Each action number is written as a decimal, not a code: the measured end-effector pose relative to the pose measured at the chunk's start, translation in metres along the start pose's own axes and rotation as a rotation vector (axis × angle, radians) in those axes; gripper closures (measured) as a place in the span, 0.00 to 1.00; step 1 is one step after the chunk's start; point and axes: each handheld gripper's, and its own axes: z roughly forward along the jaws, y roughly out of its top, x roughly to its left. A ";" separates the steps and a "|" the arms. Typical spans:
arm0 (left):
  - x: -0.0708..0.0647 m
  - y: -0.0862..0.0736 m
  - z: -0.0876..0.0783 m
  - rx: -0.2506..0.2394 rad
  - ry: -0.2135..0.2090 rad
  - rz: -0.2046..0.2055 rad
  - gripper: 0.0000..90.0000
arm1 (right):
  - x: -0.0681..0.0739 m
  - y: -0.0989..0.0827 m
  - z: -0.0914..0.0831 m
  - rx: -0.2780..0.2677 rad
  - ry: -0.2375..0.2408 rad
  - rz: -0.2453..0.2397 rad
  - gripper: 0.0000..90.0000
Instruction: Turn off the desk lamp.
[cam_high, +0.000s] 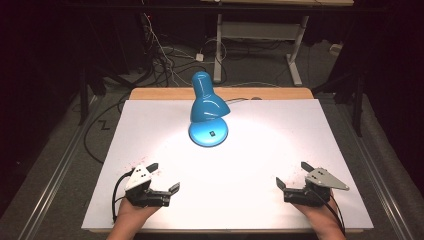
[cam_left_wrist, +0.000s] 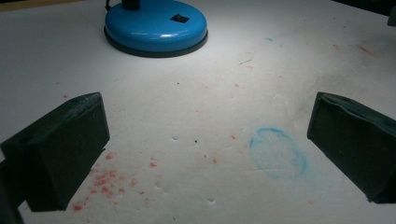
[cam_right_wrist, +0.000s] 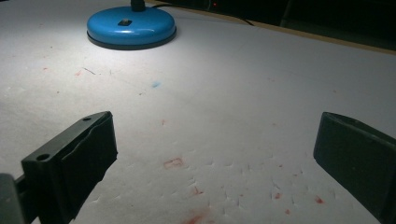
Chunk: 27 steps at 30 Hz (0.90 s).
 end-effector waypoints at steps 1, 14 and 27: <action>0.001 0.000 0.001 0.002 -0.003 -0.005 0.00 | -0.001 0.000 0.000 -0.006 -0.001 0.000 0.00; 0.005 -0.002 -0.001 0.006 -0.023 -0.007 0.02 | -0.004 0.001 0.001 -0.007 -0.003 0.003 0.00; 0.008 -0.002 -0.004 0.016 -0.031 -0.024 0.14 | -0.005 0.003 0.000 -0.015 0.002 0.002 0.00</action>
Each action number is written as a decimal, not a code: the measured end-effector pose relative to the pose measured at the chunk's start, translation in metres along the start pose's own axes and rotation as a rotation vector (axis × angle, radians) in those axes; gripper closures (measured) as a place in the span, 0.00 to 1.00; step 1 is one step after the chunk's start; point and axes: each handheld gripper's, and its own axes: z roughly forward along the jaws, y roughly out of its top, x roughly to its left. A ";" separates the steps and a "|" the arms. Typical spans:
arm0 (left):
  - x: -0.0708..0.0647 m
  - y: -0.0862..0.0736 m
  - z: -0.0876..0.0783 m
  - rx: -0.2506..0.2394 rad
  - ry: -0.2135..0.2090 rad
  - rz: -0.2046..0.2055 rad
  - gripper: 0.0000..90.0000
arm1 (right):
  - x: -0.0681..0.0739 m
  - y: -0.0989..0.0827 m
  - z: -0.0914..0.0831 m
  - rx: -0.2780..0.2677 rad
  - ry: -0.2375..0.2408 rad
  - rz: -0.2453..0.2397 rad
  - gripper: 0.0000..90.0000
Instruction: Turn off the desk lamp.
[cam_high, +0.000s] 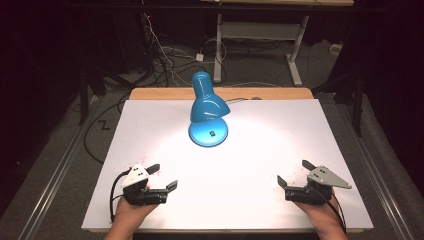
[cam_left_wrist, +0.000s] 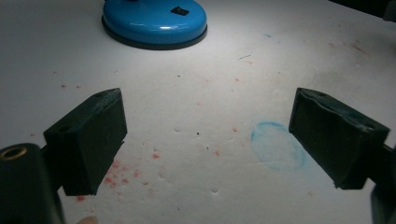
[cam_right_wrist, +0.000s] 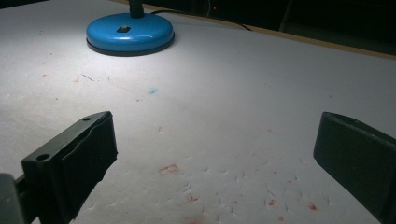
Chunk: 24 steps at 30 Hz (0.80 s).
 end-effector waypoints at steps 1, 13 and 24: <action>0.000 0.000 0.000 0.001 -0.004 0.004 0.14 | 0.000 0.000 0.000 0.000 0.000 0.000 0.00; -0.001 -0.001 0.003 0.023 -0.033 0.023 0.38 | 0.001 0.000 0.000 0.002 0.000 0.000 0.00; 0.002 0.000 0.005 0.024 0.015 -0.040 0.64 | 0.002 0.000 -0.001 0.000 0.004 -0.005 0.00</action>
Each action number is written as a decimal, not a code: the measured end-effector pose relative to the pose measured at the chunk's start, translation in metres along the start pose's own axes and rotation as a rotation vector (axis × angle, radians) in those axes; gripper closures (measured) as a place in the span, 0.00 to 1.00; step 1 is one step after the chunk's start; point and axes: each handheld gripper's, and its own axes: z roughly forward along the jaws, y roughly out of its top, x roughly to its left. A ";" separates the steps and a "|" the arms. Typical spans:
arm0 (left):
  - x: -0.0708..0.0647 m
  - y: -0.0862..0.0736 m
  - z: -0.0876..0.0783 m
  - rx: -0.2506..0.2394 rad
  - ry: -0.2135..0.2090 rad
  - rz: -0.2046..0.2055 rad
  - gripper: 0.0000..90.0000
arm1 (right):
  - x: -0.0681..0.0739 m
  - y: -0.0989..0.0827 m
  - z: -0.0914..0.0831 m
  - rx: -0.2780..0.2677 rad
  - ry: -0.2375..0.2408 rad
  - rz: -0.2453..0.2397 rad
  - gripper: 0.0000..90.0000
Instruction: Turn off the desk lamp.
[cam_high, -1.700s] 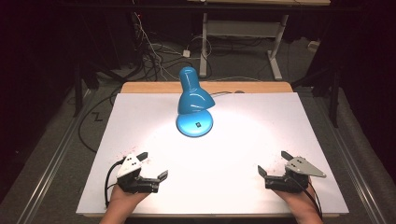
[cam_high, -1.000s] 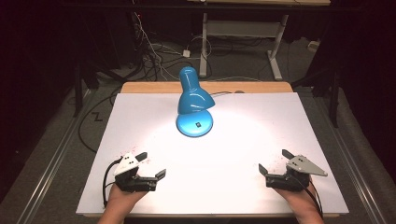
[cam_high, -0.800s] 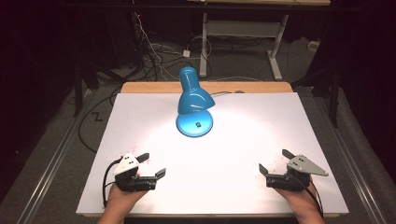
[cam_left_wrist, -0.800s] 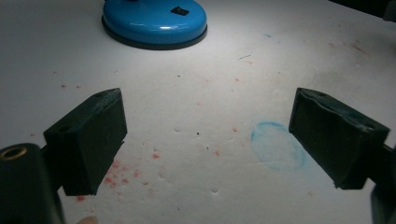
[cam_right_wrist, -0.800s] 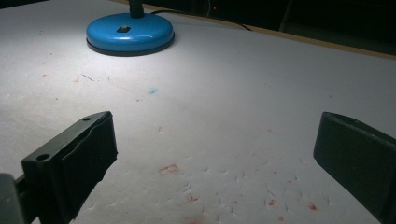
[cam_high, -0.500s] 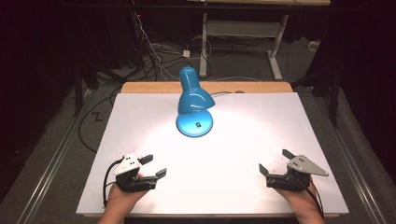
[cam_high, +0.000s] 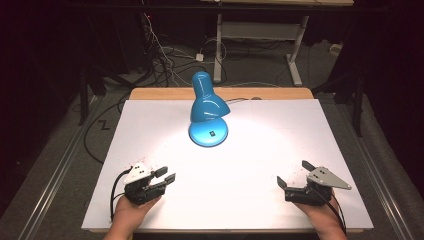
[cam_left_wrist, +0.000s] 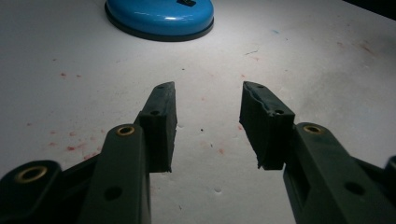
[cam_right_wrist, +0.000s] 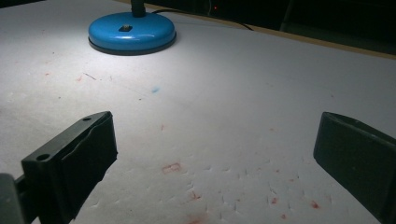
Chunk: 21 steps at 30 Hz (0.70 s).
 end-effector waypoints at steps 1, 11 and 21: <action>0.000 0.000 0.000 0.000 0.000 0.000 0.67 | 0.000 0.000 0.000 0.000 0.000 0.000 0.00; 0.000 0.001 0.000 0.022 -0.007 0.013 0.83 | 0.000 0.001 -0.001 -0.002 0.001 0.003 0.00; -0.001 0.005 -0.003 0.027 -0.024 0.013 0.98 | 0.000 0.001 -0.002 -0.010 0.006 0.003 0.00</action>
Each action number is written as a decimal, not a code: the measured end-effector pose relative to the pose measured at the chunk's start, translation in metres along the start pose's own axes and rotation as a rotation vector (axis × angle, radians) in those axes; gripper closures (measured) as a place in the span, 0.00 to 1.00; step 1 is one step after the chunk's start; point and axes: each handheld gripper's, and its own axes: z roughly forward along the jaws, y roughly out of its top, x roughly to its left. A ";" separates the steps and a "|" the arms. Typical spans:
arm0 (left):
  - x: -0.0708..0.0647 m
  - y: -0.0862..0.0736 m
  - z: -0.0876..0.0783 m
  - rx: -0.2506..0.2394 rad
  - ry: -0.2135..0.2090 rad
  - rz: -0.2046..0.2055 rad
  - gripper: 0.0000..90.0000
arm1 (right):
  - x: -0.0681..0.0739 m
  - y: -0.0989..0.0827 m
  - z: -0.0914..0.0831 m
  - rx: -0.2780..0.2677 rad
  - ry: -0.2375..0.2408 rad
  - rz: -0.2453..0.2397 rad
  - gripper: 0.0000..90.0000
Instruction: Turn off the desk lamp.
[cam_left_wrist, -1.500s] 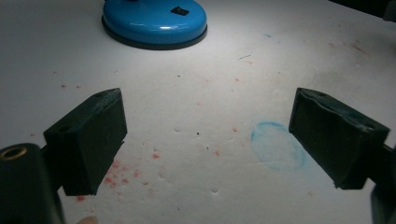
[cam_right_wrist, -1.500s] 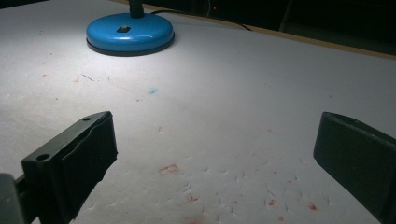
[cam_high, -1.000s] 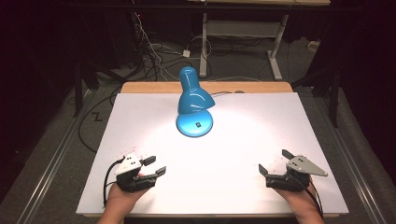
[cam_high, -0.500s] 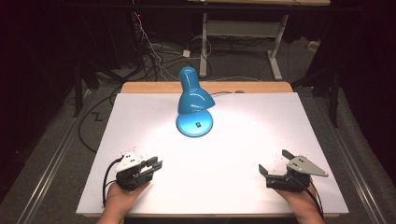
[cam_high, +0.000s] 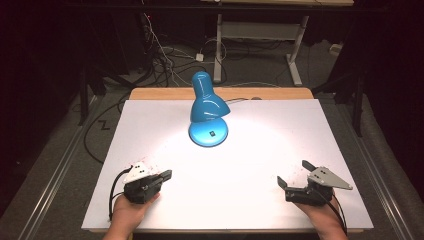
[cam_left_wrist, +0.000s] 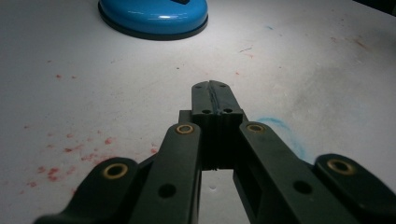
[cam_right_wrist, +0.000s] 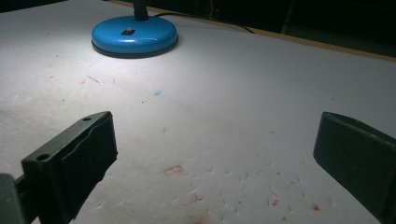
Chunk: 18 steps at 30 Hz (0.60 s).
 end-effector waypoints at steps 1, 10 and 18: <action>0.000 0.000 0.000 0.004 -0.004 0.000 0.98 | 0.000 0.000 0.000 0.002 0.004 -0.001 0.00; -0.001 0.006 0.001 -0.003 -0.044 -0.013 0.98 | 0.003 0.000 -0.001 0.000 0.007 -0.001 0.00; -0.007 0.028 0.004 -0.003 -0.075 -0.037 0.98 | 0.003 0.000 -0.001 -0.008 0.007 -0.005 0.00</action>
